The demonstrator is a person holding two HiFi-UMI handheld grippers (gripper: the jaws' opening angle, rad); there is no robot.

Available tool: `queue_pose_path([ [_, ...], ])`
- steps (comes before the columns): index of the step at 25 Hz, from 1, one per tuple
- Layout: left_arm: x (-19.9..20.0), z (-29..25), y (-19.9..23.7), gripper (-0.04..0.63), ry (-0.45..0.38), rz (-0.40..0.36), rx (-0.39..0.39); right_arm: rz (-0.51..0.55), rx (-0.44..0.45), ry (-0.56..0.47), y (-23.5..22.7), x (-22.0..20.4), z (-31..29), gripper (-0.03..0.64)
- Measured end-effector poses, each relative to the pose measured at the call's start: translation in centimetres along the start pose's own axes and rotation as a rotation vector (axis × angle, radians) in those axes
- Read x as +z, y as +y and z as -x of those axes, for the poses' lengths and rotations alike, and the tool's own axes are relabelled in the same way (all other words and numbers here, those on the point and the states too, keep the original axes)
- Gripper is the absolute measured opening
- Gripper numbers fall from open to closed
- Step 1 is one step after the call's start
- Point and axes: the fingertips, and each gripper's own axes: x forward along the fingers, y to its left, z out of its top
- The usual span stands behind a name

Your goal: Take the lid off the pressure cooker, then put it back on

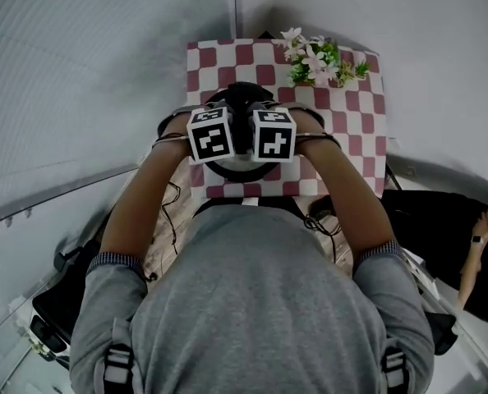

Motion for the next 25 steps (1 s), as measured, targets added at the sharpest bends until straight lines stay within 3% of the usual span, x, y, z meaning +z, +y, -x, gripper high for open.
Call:
queue_pose_path([
  [8,0.0,0.0,0.2,0.302,-0.011,0.124,0.053,0.154,0.046,0.073,-0.1,-0.2,0.0,0.308],
  [12,0.0,0.0,0.2,0.305,-0.038,0.112,0.072,0.153,0.037,0.074,-0.3,-0.1,0.0,0.313],
  [15,0.0,0.4,0.4,0.315,-0.076,0.092,0.131,0.158,-0.029,0.053,-0.7,0.1,0.3,0.350],
  [20,-0.1,1.6,0.9,0.330,-0.169,0.095,0.263,0.105,-0.109,-0.069,-1.0,0.2,2.0,0.357],
  [25,0.6,3.7,0.8,0.330,-0.332,0.153,0.366,0.006,-0.220,-0.245,-1.4,0.4,4.6,0.354],
])
